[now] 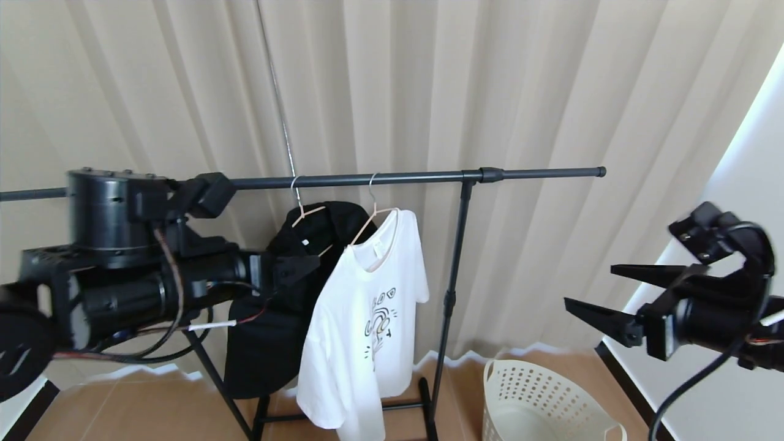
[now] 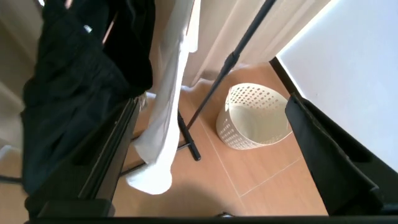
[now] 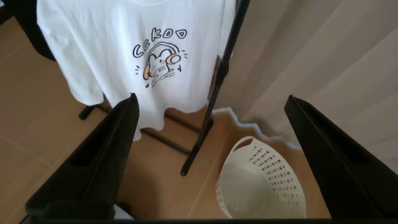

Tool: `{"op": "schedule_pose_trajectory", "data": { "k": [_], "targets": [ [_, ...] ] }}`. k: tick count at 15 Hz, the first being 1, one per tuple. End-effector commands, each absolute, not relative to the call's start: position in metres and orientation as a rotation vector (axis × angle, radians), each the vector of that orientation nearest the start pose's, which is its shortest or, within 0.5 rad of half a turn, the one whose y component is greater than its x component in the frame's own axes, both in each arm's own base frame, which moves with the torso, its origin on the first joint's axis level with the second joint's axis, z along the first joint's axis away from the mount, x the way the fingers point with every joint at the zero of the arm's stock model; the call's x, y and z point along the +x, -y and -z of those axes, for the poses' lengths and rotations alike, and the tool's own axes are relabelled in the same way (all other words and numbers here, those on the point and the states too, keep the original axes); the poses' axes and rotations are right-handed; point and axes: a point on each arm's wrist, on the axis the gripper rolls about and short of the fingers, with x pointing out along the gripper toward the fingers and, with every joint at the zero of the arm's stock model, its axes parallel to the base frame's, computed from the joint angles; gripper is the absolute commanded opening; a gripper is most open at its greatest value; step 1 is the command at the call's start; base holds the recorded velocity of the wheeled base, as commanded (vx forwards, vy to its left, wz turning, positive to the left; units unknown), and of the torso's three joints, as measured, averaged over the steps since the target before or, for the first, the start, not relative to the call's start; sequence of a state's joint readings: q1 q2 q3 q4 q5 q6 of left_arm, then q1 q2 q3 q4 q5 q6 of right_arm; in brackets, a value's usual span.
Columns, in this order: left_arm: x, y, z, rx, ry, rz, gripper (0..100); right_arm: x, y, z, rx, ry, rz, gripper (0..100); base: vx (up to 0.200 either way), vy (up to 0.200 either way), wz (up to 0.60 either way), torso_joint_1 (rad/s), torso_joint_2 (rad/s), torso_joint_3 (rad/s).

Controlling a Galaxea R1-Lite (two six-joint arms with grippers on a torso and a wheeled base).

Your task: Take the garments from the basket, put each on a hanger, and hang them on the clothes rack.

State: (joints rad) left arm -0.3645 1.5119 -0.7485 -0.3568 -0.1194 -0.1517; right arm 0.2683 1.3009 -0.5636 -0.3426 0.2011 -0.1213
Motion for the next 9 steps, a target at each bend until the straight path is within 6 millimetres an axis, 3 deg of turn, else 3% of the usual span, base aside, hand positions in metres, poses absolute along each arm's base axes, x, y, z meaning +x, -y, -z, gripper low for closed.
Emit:
{"op": "schedule_pose_trajectory", "data": {
  "k": [1,3,4,5,6,7,9],
  "targets": [
    [0.136,0.058,-0.180,-0.057,-0.381,0.475,100,0.101,-0.033,-0.190,-0.100,-0.218,-0.476,100,0.000,0.000,0.00,0.000,0.00,0.000],
    [0.107,0.047,-0.162,-0.053,-0.385,0.473,100,0.075,-0.027,-0.169,-0.108,-0.207,-0.486,100,0.000,0.000,0.00,0.000,0.00,0.000],
    [0.088,0.039,-0.138,-0.042,-0.424,0.447,100,0.056,-0.022,-0.150,-0.110,-0.203,-0.503,100,0.000,0.000,0.00,0.000,0.00,0.000],
    [0.088,0.039,-0.138,-0.042,-0.424,0.447,100,0.056,-0.022,-0.150,-0.110,-0.203,-0.503,100,0.000,0.000,0.00,0.000,0.00,0.000],
    [0.062,0.028,-0.115,-0.042,-0.426,0.446,100,0.034,-0.015,-0.120,-0.113,-0.202,-0.506,100,0.000,0.000,0.00,0.000,0.00,0.000],
    [0.052,0.024,-0.104,-0.042,-0.422,0.443,100,0.026,-0.013,-0.109,-0.113,-0.199,-0.504,100,0.000,0.000,0.00,0.000,0.00,0.000],
    [0.039,0.018,-0.104,-0.053,-0.340,0.433,100,0.017,-0.010,-0.099,-0.112,-0.204,-0.501,100,0.000,0.000,0.00,0.000,0.00,0.000]
  ]
}}
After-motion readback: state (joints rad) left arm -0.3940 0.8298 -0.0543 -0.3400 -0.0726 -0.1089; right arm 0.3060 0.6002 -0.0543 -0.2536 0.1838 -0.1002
